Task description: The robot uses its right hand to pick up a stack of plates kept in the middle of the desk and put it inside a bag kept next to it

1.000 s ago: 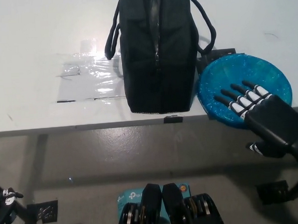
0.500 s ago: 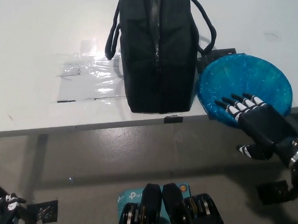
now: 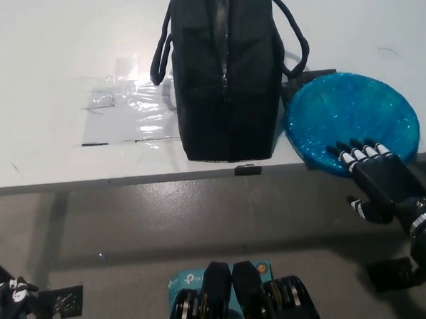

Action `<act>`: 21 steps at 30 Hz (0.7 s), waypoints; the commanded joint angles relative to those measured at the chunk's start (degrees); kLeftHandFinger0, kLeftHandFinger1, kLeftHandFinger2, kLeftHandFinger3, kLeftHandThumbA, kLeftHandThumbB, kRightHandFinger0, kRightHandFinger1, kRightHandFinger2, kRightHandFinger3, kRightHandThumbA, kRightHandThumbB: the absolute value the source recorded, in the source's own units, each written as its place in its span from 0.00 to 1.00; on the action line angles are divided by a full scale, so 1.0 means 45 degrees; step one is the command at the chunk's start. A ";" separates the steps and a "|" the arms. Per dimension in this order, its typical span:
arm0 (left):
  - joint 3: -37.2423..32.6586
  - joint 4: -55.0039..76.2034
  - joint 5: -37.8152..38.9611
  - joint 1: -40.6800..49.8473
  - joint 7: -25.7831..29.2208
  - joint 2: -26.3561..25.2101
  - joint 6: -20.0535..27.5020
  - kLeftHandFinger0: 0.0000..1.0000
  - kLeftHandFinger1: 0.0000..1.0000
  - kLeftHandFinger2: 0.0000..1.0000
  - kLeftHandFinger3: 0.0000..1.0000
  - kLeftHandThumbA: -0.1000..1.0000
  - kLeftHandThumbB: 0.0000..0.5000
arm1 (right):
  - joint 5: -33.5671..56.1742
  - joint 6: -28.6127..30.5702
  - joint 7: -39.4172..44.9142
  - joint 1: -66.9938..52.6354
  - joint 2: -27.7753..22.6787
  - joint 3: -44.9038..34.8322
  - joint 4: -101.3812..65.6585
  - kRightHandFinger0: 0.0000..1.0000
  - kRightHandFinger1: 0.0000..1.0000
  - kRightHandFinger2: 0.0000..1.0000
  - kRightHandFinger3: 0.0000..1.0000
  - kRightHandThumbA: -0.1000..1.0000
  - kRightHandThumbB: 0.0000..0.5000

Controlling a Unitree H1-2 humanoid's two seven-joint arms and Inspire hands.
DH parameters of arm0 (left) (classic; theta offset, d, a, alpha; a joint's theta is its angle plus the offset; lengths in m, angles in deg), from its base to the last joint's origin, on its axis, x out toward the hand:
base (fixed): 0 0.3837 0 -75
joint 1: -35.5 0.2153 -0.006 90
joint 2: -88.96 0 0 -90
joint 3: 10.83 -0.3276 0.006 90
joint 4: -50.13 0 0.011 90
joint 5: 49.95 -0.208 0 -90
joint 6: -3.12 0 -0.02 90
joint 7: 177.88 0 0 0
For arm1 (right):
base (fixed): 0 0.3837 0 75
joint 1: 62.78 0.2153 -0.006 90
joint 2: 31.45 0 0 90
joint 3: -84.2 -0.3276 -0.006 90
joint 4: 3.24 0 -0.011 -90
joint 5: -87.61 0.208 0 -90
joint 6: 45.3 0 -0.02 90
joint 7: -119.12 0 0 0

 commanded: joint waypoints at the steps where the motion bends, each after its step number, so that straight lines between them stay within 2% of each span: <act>1: -0.0101 0.0235 -0.0348 0.0007 0.0144 -0.0363 0.0508 0.00 0.00 0.15 0.20 0.26 1.00 | -0.0943 -0.0880 -0.1919 0.0503 -0.0261 -0.0374 0.0588 1.00 1.00 1.00 1.00 0.57 1.00; 3: -0.0128 0.0166 -0.0370 -0.0003 0.0114 -0.0374 0.0623 0.00 0.00 0.15 0.20 0.27 1.00 | -0.1363 -0.1013 -0.2296 0.0511 -0.0295 -0.0230 0.0654 1.00 1.00 1.00 1.00 0.54 1.00; 5: -0.0128 0.0263 -0.0386 0.0016 0.0141 -0.0332 0.0507 0.00 0.00 0.15 0.18 0.27 1.00 | -0.2345 -0.0942 -0.4240 0.0547 -0.0363 0.0226 0.1370 1.00 1.00 1.00 1.00 0.45 1.00; 6: -0.0121 0.0281 -0.0389 0.0018 0.0147 -0.0320 0.0488 0.00 0.00 0.15 0.17 0.26 1.00 | -0.2435 -0.0972 -0.4362 0.0554 -0.0356 0.0265 0.1429 1.00 1.00 1.00 1.00 0.44 1.00; 7: -0.0158 0.0263 -0.0507 0.0009 0.0215 -0.0329 0.0479 0.00 0.00 0.16 0.16 0.28 1.00 | -0.2839 -0.1023 -0.4728 0.0652 -0.0431 0.0511 0.1685 1.00 1.00 1.00 1.00 0.41 0.95; 8: -0.0172 0.0278 -0.0547 0.0012 0.0228 -0.0331 0.0468 0.00 0.00 0.16 0.16 0.28 1.00 | -0.3123 -0.1083 -0.4933 0.0724 -0.0487 0.0679 0.1835 1.00 1.00 1.00 1.00 0.41 0.98; 9: -0.0203 0.0175 -0.0590 -0.0016 0.0184 -0.0356 0.0550 0.00 0.00 0.16 0.16 0.28 1.00 | -0.3423 -0.0927 -0.5127 0.0976 -0.0666 0.1030 0.2125 0.81 0.98 0.98 1.00 0.36 0.84; 10: -0.0204 0.0163 -0.0598 -0.0019 0.0178 -0.0358 0.0559 0.00 0.00 0.16 0.16 0.28 1.00 | -0.3455 -0.0921 -0.5177 0.1009 -0.0690 0.1085 0.2172 0.74 0.92 0.93 1.00 0.36 0.84; 11: -0.0200 0.0290 -0.0578 0.0030 0.0152 -0.0343 0.0542 0.00 0.00 0.17 0.16 0.27 1.00 | -0.3679 -0.0876 -0.5031 0.1132 -0.0850 0.1317 0.2187 0.58 0.74 0.76 1.00 0.41 0.69; 12: -0.0166 0.0280 -0.0537 0.0016 0.0132 -0.0380 0.0545 0.00 0.00 0.15 0.16 0.26 1.00 | -0.3648 -0.0747 -0.5184 0.1230 -0.0888 0.1445 0.2301 0.25 0.38 0.49 1.00 0.42 0.58; 13: -0.0154 0.0298 -0.0550 0.0012 0.0163 -0.0384 0.0498 0.00 0.00 0.15 0.15 0.26 1.00 | -0.3450 -0.0632 -0.5635 0.1281 -0.0833 0.1466 0.2487 0.01 0.07 0.24 1.00 0.38 0.51; 14: -0.0200 0.0221 -0.0625 -0.0030 0.0127 -0.0445 0.0602 0.00 0.00 0.14 0.15 0.27 1.00 | -0.3138 -0.0411 -0.5583 0.1283 -0.0825 0.1449 0.2381 0.00 0.00 0.08 1.00 0.26 0.32; 15: -0.0224 0.0245 -0.0687 -0.0034 0.0135 -0.0463 0.0603 0.00 0.00 0.14 0.14 0.28 1.00 | -0.3069 -0.0272 -0.5728 0.1338 -0.0865 0.1558 0.2406 0.00 0.00 0.00 1.00 0.02 0.28; 16: -0.0314 0.0206 -0.0878 -0.0130 0.0178 -0.0573 0.0520 0.00 0.00 0.14 0.15 0.28 1.00 | -0.2722 0.0137 -0.6012 0.1409 -0.0856 0.1597 0.2435 0.00 0.00 0.00 0.84 0.00 0.31; 17: -0.0327 0.0153 -0.0896 -0.0144 0.0175 -0.0580 0.0601 0.00 0.00 0.14 0.15 0.28 1.00 | -0.2766 0.0123 -0.5908 0.1433 -0.0903 0.1696 0.2388 0.00 0.01 0.07 0.68 0.00 0.31; 19: -0.0381 0.0112 -0.0964 -0.0179 0.0202 -0.0592 0.0647 0.00 0.00 0.14 0.15 0.27 1.00 | -0.2800 0.0174 -0.6201 0.1461 -0.0953 0.1827 0.2476 0.00 0.02 0.15 0.51 0.00 0.33; 21: -0.0395 0.0207 -0.0970 -0.0150 0.0213 -0.0586 0.0516 0.00 0.00 0.13 0.15 0.24 1.00 | -0.2372 0.0347 -0.5811 0.1407 -0.0955 0.1802 0.2284 0.00 0.01 0.15 0.49 0.00 0.34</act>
